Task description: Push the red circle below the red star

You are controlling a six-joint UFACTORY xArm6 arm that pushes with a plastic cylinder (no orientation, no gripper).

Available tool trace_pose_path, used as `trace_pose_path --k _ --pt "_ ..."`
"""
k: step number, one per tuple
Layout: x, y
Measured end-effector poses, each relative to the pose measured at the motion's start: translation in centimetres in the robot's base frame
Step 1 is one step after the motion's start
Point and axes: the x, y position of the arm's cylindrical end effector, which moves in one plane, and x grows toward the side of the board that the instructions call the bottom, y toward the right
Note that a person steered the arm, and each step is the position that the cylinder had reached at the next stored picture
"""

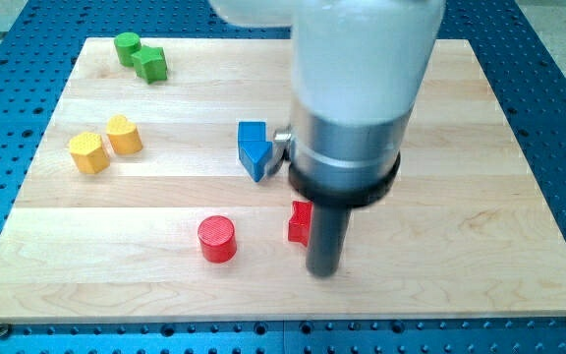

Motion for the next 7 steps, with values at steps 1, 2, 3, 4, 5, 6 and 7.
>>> trace_pose_path --k 1,2,3,4,5,6,7 --pt "-4.2 -1.9" --pt "-5.3 -6.4" --pt "-2.1 -7.0" --pt "-1.2 -4.4" --pt "4.1 -5.0" --pt "5.0 -11.8" --pt "1.1 -11.3"
